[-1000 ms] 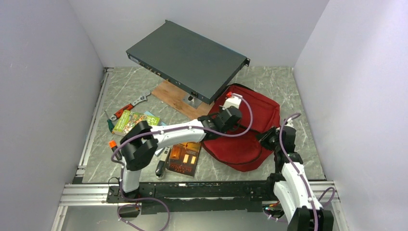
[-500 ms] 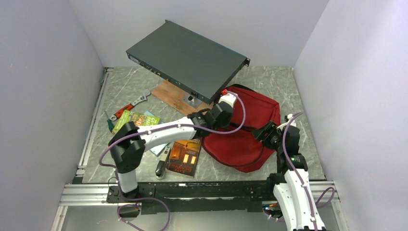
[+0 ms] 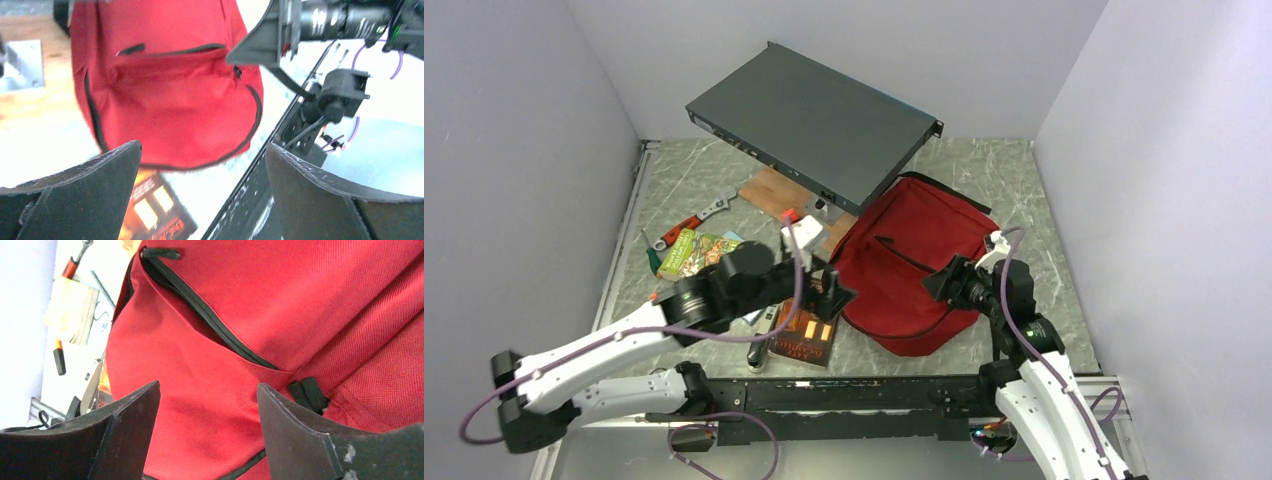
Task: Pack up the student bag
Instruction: Pick up the stationery from the center of the board.
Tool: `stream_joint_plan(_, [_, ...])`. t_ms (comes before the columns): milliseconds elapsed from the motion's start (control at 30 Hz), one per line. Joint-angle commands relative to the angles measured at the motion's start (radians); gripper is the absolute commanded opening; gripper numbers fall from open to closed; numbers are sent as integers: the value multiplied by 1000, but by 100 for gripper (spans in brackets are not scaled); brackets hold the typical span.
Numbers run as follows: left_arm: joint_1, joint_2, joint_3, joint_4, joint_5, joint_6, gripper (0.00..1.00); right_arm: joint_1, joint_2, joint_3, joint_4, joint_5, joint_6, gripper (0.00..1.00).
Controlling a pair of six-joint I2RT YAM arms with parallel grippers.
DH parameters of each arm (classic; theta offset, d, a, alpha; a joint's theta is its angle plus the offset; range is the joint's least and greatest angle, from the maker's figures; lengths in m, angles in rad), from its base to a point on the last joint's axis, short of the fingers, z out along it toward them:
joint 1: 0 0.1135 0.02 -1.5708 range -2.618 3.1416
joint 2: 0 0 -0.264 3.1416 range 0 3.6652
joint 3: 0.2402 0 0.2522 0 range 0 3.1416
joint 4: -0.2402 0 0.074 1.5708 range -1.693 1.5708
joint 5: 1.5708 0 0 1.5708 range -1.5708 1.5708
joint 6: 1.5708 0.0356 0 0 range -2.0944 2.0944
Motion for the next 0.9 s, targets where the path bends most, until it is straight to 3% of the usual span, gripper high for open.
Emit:
stream_joint_plan(0, [0, -187, -117, -209, -88, -23, 100, 10, -25, 26, 19, 76, -15, 74])
stream_joint_plan(133, [0, -344, -179, -289, -194, -94, 100, 10, 26, 70, -33, 187, 4, 76])
stream_joint_plan(367, [1, -491, -267, -400, -381, -240, 100, 56, 50, 157, -25, 88, -61, 77])
stream_joint_plan(433, [11, -452, -259, -538, -473, -383, 100, 110, 74, 185, -36, 93, -69, 77])
stream_joint_plan(533, [37, -358, -282, -610, -496, -508, 100, 225, 110, 198, -28, 133, -51, 77])
stream_joint_plan(700, [98, -189, -323, -582, -401, -556, 100, 433, 170, 169, 56, 184, 34, 77])
stream_joint_plan(867, [99, -44, -376, -513, -360, -558, 99, 491, 193, 121, 92, 228, 68, 75])
